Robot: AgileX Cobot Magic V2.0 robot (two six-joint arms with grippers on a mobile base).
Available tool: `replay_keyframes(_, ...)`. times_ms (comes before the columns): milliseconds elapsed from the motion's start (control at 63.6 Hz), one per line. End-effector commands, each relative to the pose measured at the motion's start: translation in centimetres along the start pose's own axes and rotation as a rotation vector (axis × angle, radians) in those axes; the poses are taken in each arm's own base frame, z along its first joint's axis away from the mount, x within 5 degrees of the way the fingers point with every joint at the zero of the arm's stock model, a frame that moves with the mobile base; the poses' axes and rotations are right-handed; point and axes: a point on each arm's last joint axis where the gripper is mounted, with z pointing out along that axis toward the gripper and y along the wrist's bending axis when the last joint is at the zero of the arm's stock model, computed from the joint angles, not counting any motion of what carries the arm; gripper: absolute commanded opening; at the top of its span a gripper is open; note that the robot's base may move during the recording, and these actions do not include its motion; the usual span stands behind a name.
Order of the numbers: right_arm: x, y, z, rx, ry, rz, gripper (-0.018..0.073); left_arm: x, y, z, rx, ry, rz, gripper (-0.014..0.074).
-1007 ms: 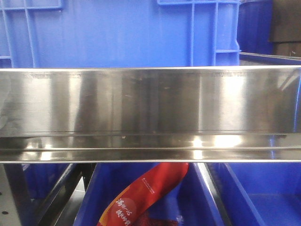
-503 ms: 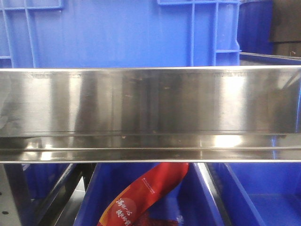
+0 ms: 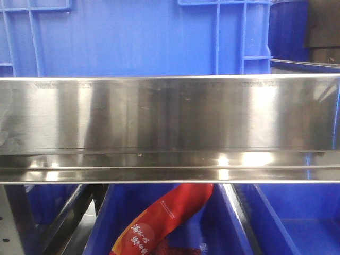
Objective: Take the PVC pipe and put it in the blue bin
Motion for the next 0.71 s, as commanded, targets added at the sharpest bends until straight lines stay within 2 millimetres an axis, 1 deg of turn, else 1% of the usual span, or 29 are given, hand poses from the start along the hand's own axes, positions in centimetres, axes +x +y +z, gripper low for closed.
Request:
replay_keyframes(0, -0.16, -0.03, -0.02, 0.002, -0.027, 0.003, -0.0163, -0.26, 0.0, -0.04, 0.0, -0.026, -0.011, -0.0111)
replay_keyframes(692, -0.16, -0.03, -0.02, 0.002, -0.027, 0.003, -0.0163, -0.26, 0.0, -0.04, 0.0, -0.026, -0.011, -0.0111)
